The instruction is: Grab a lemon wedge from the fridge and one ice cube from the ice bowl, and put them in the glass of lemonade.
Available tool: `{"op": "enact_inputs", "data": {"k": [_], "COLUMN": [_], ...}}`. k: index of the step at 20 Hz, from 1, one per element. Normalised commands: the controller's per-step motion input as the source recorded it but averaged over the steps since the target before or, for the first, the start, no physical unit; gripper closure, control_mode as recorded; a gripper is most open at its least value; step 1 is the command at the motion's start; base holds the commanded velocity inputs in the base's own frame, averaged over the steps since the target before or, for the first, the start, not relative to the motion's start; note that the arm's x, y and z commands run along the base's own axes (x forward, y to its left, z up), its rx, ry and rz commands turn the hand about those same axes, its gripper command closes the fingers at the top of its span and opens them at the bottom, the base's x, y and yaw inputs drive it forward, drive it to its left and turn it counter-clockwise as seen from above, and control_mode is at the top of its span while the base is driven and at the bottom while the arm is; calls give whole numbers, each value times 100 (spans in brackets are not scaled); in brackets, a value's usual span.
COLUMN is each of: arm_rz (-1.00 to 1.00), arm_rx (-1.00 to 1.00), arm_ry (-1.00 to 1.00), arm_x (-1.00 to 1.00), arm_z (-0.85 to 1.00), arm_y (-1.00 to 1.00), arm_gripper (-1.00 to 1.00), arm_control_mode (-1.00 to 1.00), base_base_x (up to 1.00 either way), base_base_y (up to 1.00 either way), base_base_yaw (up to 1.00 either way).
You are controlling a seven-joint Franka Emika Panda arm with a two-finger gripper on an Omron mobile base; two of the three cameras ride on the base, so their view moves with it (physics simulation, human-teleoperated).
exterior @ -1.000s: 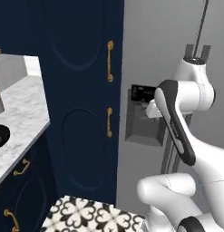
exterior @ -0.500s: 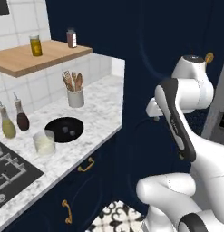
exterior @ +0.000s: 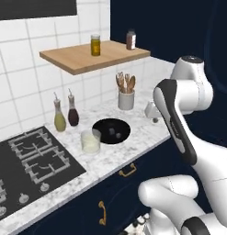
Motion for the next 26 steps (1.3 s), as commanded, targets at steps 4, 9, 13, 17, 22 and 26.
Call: {"op": "enact_inputs", "data": {"k": [4, 9, 13, 17, 22, 26], "arm_rz": [0, 0, 0, 3, 9, 8], "arm_rx": [0, 0, 0, 0, 0, 0], "arm_ry": [0, 0, 0, 16, 17, 10], "arm_x": [0, 0, 0, 75, 93, 85], "arm_z": [0, 0, 0, -56, -88, -79], "arm_y": [0, 0, 0, 13, 15, 22], "arm_gripper": [-100, -100, -100, -100, -100, -100], "arm_control_mode": [100, 100, 100, -100, -100, -100], "base_base_x": [56, 58, 58, 0, 0, 0], "base_base_y": [10, 15, 19, 0, 0, 0], "base_base_yaw": [3, 0, 0, 0, 0, 0]}}
